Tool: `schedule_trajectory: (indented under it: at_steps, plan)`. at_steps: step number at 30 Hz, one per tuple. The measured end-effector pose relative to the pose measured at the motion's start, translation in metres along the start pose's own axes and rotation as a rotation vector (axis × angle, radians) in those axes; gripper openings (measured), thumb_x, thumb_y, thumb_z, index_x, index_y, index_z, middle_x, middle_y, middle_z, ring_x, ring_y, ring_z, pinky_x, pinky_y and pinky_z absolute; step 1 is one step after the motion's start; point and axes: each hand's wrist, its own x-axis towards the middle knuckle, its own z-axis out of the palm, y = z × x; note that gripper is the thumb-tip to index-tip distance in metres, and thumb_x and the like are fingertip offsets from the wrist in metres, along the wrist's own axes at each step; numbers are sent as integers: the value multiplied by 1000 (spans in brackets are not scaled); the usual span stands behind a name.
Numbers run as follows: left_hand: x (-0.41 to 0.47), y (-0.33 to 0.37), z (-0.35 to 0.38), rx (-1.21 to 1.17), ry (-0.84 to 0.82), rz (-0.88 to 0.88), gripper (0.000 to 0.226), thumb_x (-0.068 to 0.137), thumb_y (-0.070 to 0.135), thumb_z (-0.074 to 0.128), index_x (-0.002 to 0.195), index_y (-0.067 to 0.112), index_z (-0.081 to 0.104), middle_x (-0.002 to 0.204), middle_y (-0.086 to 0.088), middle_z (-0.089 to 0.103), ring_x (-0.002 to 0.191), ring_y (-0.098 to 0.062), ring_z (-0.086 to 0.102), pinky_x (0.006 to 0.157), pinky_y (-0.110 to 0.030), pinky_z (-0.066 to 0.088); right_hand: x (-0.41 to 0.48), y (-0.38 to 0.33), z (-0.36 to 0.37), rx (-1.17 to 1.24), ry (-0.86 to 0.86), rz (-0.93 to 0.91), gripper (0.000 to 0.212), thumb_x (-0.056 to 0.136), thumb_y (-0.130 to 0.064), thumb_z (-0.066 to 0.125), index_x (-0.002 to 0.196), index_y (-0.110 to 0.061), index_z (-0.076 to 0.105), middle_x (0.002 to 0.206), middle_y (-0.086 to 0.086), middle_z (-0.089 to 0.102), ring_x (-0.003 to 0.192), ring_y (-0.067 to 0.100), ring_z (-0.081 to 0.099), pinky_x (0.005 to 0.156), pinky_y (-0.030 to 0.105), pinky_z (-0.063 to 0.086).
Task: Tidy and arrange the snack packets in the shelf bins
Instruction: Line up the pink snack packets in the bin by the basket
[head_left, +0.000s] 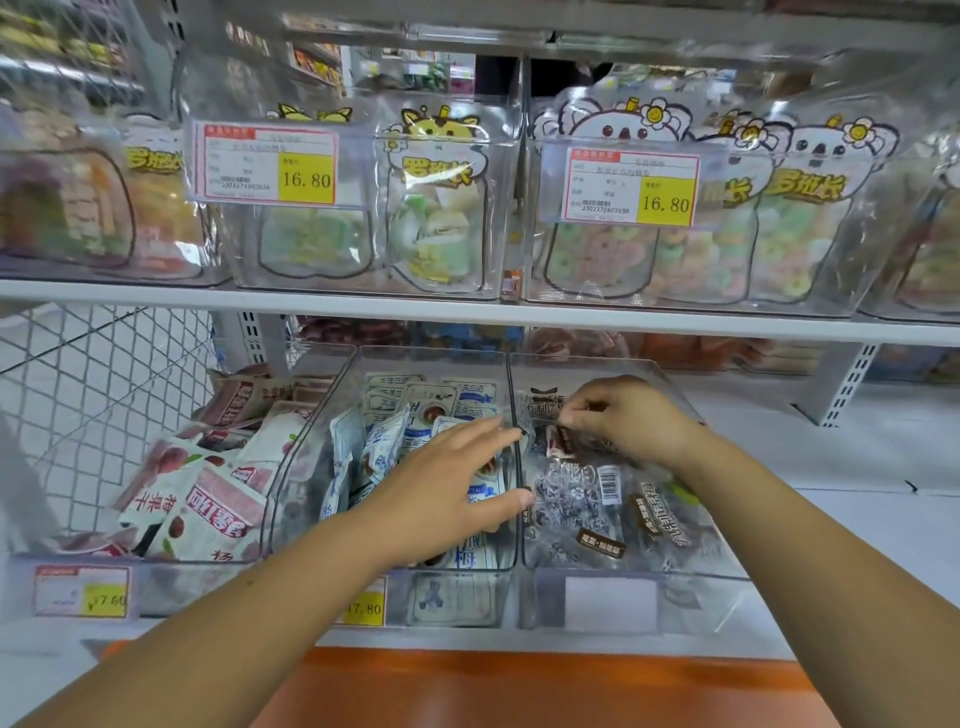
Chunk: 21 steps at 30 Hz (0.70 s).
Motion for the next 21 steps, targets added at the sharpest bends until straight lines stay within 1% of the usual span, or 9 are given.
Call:
schedule_trajectory:
  at_steps: [1,2,5,8,11,13,15,17,21]
  plan:
    - [-1,0,0,4,-1,-5,77,80,77,34,149,49,13,157,27,2,144,2,5,119,-38,16,-2,1,2,-15,-18,-10,7,91,-26,65,88,-24,71,98,9,72,83,25,67,65,25,54]
    - [-1,1,1,7,1,-6,76,81,77,35,149,49,13,157,27,2,144,1,5,119,-38,17,-3,2,5,-66,-44,-28,10,93,-26,62,96,-24,71,106,3,71,90,17,65,71,19,50]
    - [-3,1,1,20,11,-1,73,85,73,36,149,48,12,157,28,1,144,1,5,119,-36,16,0,10,14,-251,-151,-47,22,95,-24,57,114,-28,69,123,-9,64,103,10,61,95,30,47]
    - [-2,1,1,12,12,0,73,84,74,36,149,49,12,156,29,1,144,2,6,118,-33,16,9,14,18,-350,-234,-29,26,96,-28,57,119,-35,64,129,-10,61,111,15,60,98,36,47]
    - [1,-1,2,-10,9,3,72,84,73,40,147,51,14,156,29,2,143,2,8,117,-31,16,17,14,21,-548,-249,-54,38,96,-31,57,133,-38,53,147,-11,43,128,17,45,108,36,37]
    - [3,-3,1,-33,7,6,71,84,72,42,147,52,15,156,29,4,142,3,9,116,-30,16,24,15,23,-621,-293,-40,47,95,-29,57,139,-41,43,152,-11,36,127,20,47,105,37,41]
    - [5,-3,1,-52,9,8,71,84,71,44,146,52,16,156,29,5,142,4,9,116,-29,17,31,16,24,-629,-342,5,54,94,-26,58,142,-39,39,149,-5,40,111,21,59,94,38,51]
    - [6,-4,2,-61,4,10,70,84,72,45,145,53,17,155,30,5,141,5,10,116,-29,17,36,17,27,-634,-366,35,57,92,-23,60,144,-34,37,143,0,46,102,21,62,89,39,54]
    - [5,-4,3,-69,-10,-1,70,84,71,45,145,54,15,156,30,5,142,4,9,113,-26,16,36,19,32,-606,-332,74,49,90,-22,63,136,-29,48,126,2,58,94,19,63,83,37,56]
